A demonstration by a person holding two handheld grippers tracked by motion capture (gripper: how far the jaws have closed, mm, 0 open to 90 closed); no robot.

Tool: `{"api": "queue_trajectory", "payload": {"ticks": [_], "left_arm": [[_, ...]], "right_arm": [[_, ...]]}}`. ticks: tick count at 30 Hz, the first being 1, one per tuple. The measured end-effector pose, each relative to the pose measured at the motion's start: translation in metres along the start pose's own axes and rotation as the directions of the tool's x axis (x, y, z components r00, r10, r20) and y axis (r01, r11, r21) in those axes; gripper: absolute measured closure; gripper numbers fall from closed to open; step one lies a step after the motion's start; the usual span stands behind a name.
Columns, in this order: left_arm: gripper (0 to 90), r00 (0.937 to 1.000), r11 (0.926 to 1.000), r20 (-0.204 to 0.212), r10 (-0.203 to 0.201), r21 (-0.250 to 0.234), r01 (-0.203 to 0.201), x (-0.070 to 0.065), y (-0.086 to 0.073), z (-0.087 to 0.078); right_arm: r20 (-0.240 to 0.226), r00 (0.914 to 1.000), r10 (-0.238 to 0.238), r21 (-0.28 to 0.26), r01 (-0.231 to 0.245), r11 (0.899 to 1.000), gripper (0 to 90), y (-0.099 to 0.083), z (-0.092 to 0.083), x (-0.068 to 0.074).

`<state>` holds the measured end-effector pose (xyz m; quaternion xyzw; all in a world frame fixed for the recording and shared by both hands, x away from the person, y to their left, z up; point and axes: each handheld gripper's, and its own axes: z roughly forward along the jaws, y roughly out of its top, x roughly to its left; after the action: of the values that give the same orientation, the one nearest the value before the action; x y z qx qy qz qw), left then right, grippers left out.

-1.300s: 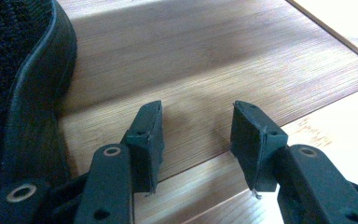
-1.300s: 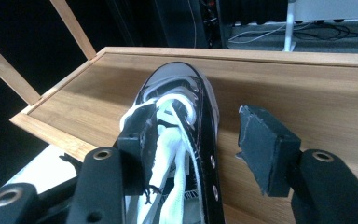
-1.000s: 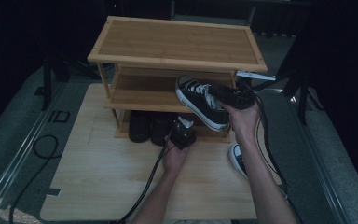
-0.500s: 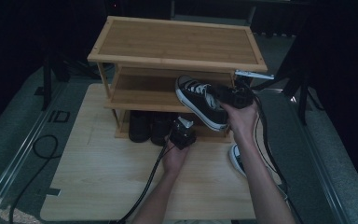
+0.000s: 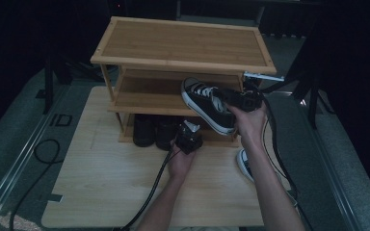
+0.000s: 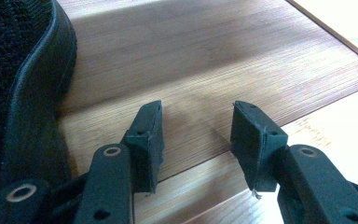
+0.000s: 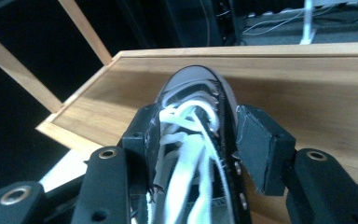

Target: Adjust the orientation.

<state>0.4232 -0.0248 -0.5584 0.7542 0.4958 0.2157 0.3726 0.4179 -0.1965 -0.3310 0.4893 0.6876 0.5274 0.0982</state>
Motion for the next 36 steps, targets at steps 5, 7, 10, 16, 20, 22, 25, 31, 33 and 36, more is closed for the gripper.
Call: {"api": "queue_trajectory", "payload": {"ticks": [5, 7, 10, 16, 20, 22, 25, 31, 33, 36], "left_arm": [[54.3, 1.0000, 1.0000, 0.000, 0.000, 0.000, 0.000, 0.000, 0.000, 0.000], [54.2, 1.0000, 1.0000, 0.000, 0.000, 0.000, 0.000, 0.000, 0.000, 0.000], [54.3, 1.0000, 1.0000, 0.000, 0.000, 0.000, 0.000, 0.000, 0.000, 0.000], [54.3, 1.0000, 1.0000, 0.000, 0.000, -0.001, 0.000, 0.000, 0.000, 0.000], [54.2, 1.0000, 1.0000, 0.000, 0.000, 0.000, 0.000, 0.000, 0.000, 0.000], [54.2, 1.0000, 1.0000, 0.000, 0.000, -0.001, 0.000, 0.000, 0.000, 0.000], [54.3, 1.0000, 1.0000, 0.000, -0.001, -0.001, 0.001, 0.000, 0.000, 0.000], [54.3, 1.0000, 1.0000, 0.001, -0.001, -0.002, 0.001, 0.000, 0.000, 0.000], [54.3, 1.0000, 1.0000, 0.001, -0.001, -0.002, 0.001, 0.000, 0.000, 0.000], [54.3, 1.0000, 1.0000, 0.001, -0.002, -0.002, 0.002, 0.000, 0.000, 0.000]], "right_arm": [[-0.020, 0.9997, 0.015, 0.004, -0.015, 1.000, 50.9, 0.000, -0.001, 0.000], [-0.029, 0.9995, 0.011, 0.001, -0.011, 1.000, 50.9, 0.000, -0.002, 0.000], [-0.030, 0.9994, 0.019, 0.010, -0.019, 1.000, 50.1, -0.001, -0.005, 0.000], [-0.039, 0.9993, -0.003, -0.002, 0.003, 1.000, 48.8, -0.003, -0.006, -0.001], [-0.036, 0.9991, -0.020, -0.010, 0.020, 1.000, 48.3, -0.004, -0.007, -0.003], [-0.038, 0.9990, -0.023, -0.010, 0.022, 1.000, 47.7, -0.006, -0.008, -0.004], [-0.029, 0.9985, -0.046, -0.003, 0.046, 0.999, 47.4, -0.007, -0.010, -0.003], [-0.029, 0.9969, -0.073, -0.015, 0.072, 0.997, 47.1, -0.008, -0.020, 0.000], [-0.021, 0.9959, -0.088, -0.018, 0.088, 0.996, 47.1, -0.008, -0.023, 0.001], [-0.009, 0.9933, -0.115, -0.020, 0.115, 0.993, 48.8, -0.009, -0.031, 0.002]]}}
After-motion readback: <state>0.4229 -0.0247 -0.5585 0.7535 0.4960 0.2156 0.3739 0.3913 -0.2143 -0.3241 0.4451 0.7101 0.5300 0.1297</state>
